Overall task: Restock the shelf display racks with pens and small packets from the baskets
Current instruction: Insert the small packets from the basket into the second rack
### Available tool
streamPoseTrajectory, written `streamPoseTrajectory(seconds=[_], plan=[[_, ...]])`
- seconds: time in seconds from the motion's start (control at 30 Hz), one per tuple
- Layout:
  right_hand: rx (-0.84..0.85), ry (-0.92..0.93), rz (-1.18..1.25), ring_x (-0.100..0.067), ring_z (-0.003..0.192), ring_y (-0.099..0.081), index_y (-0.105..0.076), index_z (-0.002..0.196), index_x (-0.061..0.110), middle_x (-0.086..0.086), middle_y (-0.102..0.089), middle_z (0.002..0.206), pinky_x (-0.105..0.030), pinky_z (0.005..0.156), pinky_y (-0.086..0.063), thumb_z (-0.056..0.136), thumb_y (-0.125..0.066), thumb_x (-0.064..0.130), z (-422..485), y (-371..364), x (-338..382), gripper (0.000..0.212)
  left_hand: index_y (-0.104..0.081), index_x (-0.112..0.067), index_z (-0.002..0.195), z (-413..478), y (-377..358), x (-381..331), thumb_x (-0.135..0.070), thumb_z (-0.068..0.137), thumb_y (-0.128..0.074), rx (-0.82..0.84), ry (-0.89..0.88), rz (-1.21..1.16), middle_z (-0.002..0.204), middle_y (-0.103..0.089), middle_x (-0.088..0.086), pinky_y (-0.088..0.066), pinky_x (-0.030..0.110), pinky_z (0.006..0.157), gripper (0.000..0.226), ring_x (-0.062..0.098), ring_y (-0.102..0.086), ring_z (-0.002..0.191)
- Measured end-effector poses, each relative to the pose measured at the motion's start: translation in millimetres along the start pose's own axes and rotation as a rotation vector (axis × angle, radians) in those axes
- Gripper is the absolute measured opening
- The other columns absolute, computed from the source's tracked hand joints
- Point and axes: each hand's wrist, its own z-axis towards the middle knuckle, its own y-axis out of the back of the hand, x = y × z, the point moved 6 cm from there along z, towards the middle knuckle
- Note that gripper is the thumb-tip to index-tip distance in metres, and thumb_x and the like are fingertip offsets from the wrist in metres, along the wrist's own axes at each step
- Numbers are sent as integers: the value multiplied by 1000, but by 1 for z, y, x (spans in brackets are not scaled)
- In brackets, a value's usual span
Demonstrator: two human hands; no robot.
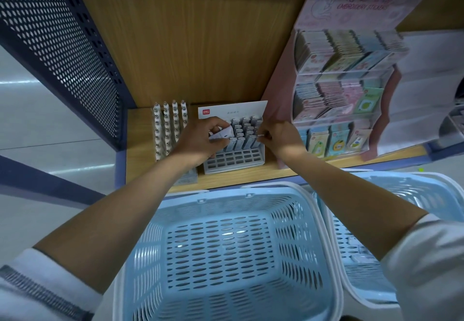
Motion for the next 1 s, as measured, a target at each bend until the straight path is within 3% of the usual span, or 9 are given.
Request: streamPoseTrajectory(seconds=[0.17, 0.33, 0.5, 0.6, 0.77, 0.87, 1.0], plan=[[-71, -43, 41, -33, 84, -63, -70, 90, 10, -8, -69, 95, -35, 72, -50, 84, -70, 19, -1, 1, -8, 11, -61, -24, 121, 1, 0, 1, -23, 91, -67, 3, 0, -4, 98, -55, -15, -47, 17, 59, 31, 13, -65, 58], [-88, -15, 61, -32, 82, -64, -71, 87, 10, -8, -69, 92, -34, 70, -48, 81, -72, 17, 1, 1, 2, 9, -61, -23, 122, 1, -1, -1, -23, 90, -67, 1, -14, 13, 103, -57, -6, -51, 28, 73, 32, 9, -63, 65], [-95, -57, 25, -31, 81, -65, -63, 104, 15, -7, -69, 88, -32, 68, -47, 86, -68, 25, -5, -2, -5, 22, -61, -22, 123, -1, 1, -1, -23, 90, -68, 6, -9, -1, 100, -56, -8, -52, 32, 81, 34, 15, -61, 81], [-186, 36, 15, -32, 87, -65, -66, 111, 16, -8, -69, 101, -33, 69, -49, 87, -67, 23, -8, 4, 2, 25, -61, -21, 122, -1, 1, -3, -22, 90, -68, -1, -15, -16, 105, -58, -3, -52, 32, 78, 33, 16, -62, 73], [-253, 268, -15, -37, 94, -61, -72, 104, 6, -15, -64, 104, -40, 70, -56, 74, -67, -2, -5, -6, 18, 31, -61, -20, 122, 0, 2, -4, -22, 90, -67, 3, -31, 22, 102, -59, -5, -43, 6, 62, 32, 17, -66, 72], [-251, 312, -19, -39, 94, -58, -71, 105, 6, -15, -63, 107, -40, 72, -52, 71, -65, -1, -10, -10, 20, 34, -61, -23, 121, 0, 3, -4, -23, 90, -68, -6, -19, 7, 102, -61, -6, -47, 16, 64, 31, 14, -67, 67], [-230, 293, -33, -37, 99, -54, -70, 110, 15, -11, -61, 113, -41, 73, -47, 73, -57, 4, -8, -10, 12, 41, -62, -23, 122, -2, 3, -5, -25, 90, -68, -5, -22, 46, 102, -58, -8, -39, 22, 78, 33, 4, -58, 81]])
